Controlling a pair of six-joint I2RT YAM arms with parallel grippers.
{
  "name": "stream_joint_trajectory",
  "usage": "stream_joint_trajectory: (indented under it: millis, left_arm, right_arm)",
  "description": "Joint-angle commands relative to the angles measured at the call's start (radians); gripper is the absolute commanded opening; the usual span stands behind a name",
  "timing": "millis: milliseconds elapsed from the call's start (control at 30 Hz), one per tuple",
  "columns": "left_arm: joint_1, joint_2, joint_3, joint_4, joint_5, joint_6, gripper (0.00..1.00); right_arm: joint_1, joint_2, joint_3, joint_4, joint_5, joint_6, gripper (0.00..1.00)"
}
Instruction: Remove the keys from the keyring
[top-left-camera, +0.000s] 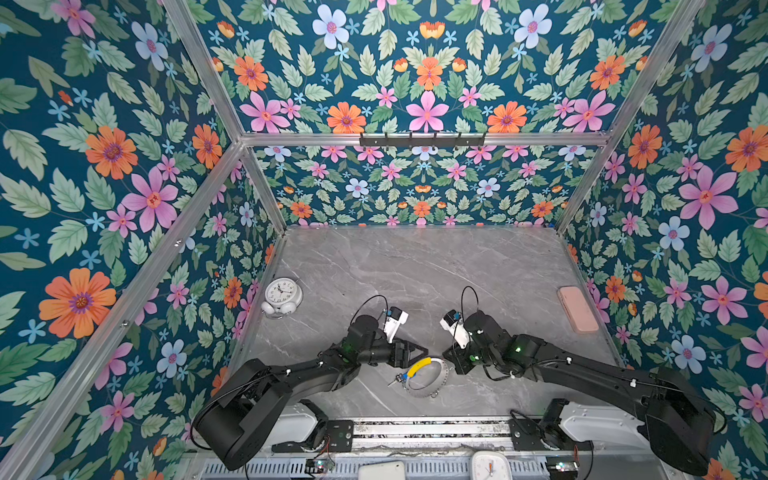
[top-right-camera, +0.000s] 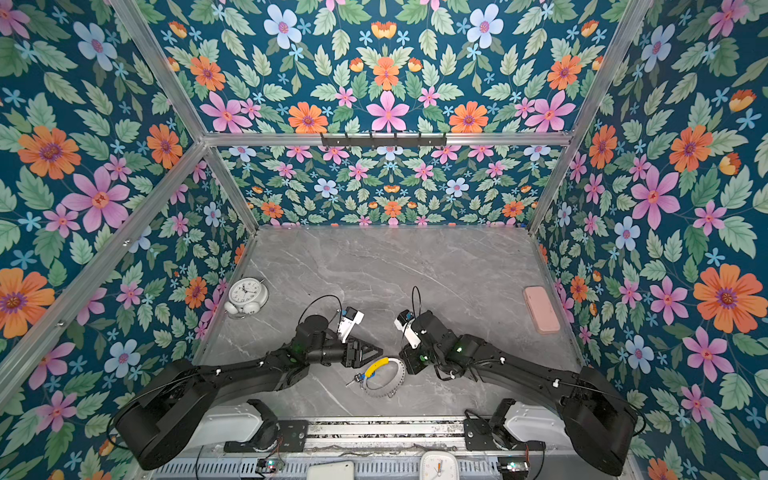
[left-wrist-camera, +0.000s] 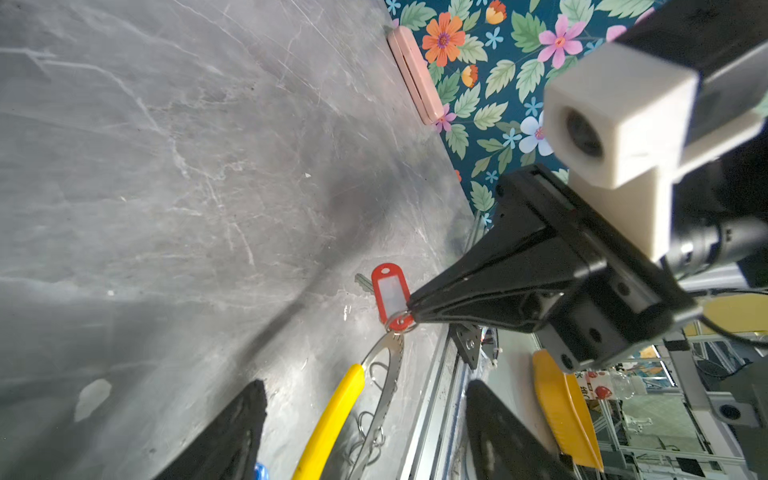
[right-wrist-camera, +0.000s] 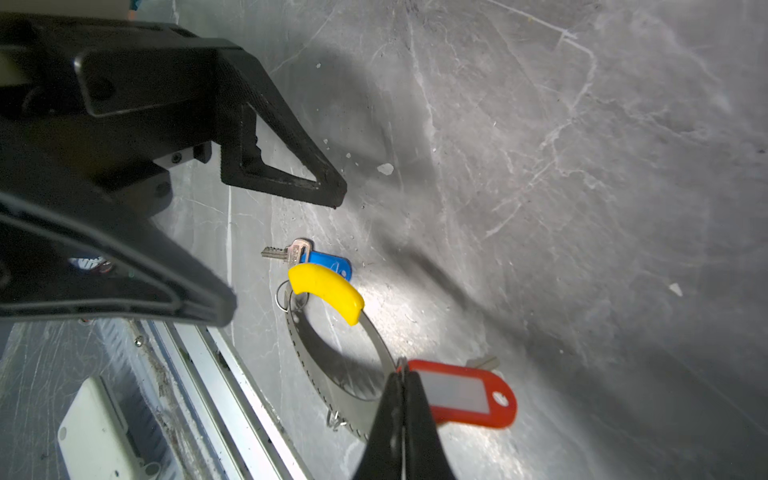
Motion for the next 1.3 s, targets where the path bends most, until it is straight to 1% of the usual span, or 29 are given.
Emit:
stream_joint_trajectory:
  millis: [0,233,333,367,467,567,667,767,967,1033,1133,1200,1267]
  left_arm:
    - [-0.015,0.011,0.0,-0.032,-0.006,0.043,0.78]
    - [-0.052,0.081,0.015,-0.044,-0.02,0.072,0.77]
    - [-0.061,0.118,0.019,-0.032,-0.02,0.076,0.72]
    - [-0.064,0.13,0.016,-0.024,-0.015,0.075,0.69]
    - [-0.068,0.141,0.004,0.026,0.011,0.058,0.56]
    - [-0.068,0.13,-0.013,0.08,0.034,0.037,0.42]
    - [-0.068,0.112,-0.019,0.104,0.053,0.026,0.3]
    - [-0.069,0.109,-0.012,0.098,0.056,0.023,0.22]
    - [-0.068,0.126,0.005,0.09,0.055,0.006,0.01]
    - [-0.068,0.12,0.005,0.098,0.053,-0.005,0.0]
    - [-0.069,0.102,0.005,0.103,0.043,-0.023,0.0]
    - [-0.068,0.083,0.007,0.103,0.032,-0.036,0.0]
    - [-0.068,0.058,0.008,0.102,0.014,-0.049,0.0]
  right_arm:
    - [0.0,-0.004,0.005,0.008,-0.005,-0.012,0.0]
    - [0.001,-0.012,0.009,0.006,-0.007,-0.013,0.0]
    - [0.002,-0.014,0.01,0.008,-0.008,-0.012,0.0]
    - [0.001,-0.014,0.009,0.008,-0.007,-0.013,0.0]
    - [0.001,-0.013,0.007,0.006,0.0,-0.011,0.0]
    - [0.001,-0.01,0.007,0.006,0.009,-0.008,0.0]
    - [0.001,-0.008,0.009,0.006,0.015,-0.006,0.0]
    - [0.001,-0.005,0.012,0.012,0.017,-0.002,0.0]
    - [0.001,-0.001,0.027,0.015,0.029,0.006,0.0]
    - [0.001,-0.008,0.033,0.016,0.04,0.008,0.0]
    - [0.001,-0.028,0.041,0.023,0.058,0.013,0.2]
    - [0.001,-0.048,0.043,0.033,0.073,0.015,0.36]
    - [0.001,-0.074,0.044,0.043,0.088,0.018,0.41]
